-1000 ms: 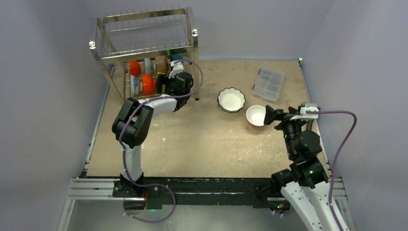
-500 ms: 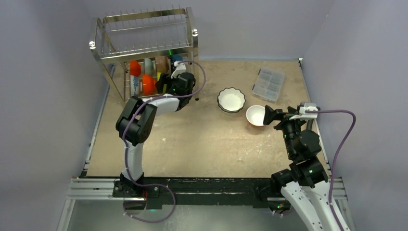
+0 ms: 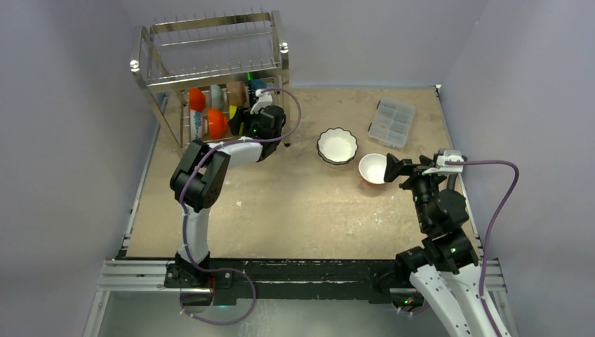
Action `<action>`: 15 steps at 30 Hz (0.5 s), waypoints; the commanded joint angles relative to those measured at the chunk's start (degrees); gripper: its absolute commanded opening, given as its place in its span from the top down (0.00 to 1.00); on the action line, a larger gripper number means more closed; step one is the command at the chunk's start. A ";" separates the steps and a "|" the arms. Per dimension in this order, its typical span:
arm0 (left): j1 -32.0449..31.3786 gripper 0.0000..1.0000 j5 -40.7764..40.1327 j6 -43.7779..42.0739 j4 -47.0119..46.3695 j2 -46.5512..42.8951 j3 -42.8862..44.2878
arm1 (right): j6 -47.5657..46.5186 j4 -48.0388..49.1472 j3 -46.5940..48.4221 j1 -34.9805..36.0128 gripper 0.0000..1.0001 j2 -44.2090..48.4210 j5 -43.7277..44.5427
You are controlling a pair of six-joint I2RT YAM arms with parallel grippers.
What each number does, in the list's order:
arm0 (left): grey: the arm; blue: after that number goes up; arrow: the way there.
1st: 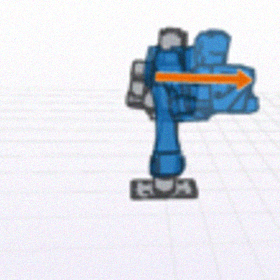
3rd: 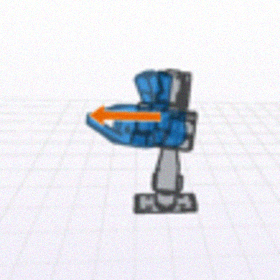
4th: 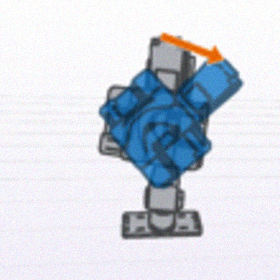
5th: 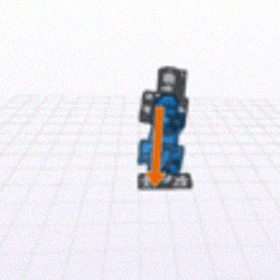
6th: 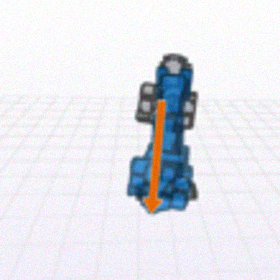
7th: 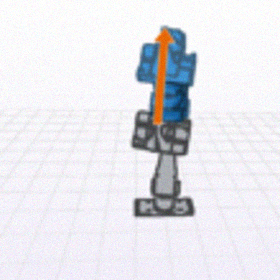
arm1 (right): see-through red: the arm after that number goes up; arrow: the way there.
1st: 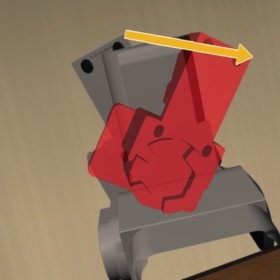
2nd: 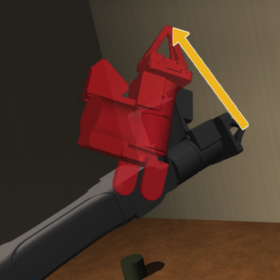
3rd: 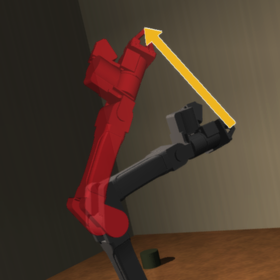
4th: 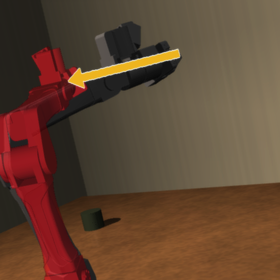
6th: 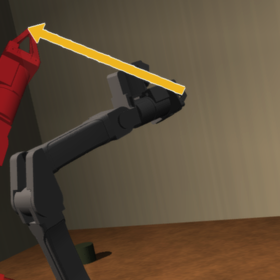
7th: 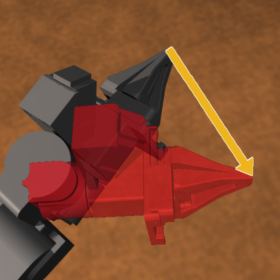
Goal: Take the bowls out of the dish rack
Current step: Pick up the bowl from the dish rack.
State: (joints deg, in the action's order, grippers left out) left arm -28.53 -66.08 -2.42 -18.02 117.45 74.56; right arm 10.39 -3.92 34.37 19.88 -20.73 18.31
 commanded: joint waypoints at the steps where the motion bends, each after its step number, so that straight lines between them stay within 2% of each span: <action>1: -0.20 0.34 -0.03 -0.68 -1.32 -0.14 1.86 | -0.88 2.08 -0.01 0.34 0.01 -0.15 -0.71; 4: -0.21 0.39 0.85 -0.65 -1.02 -0.81 1.70 | -0.84 2.07 -0.07 0.39 0.01 -0.11 -0.68; 15: 0.66 0.44 5.04 1.96 0.26 -5.67 -1.50 | -0.82 2.08 -0.15 0.51 0.01 0.13 -0.81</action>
State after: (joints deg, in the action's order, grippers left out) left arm -28.51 -65.28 -2.31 -17.91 116.95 74.24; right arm 10.39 -3.95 34.37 19.99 -20.73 18.28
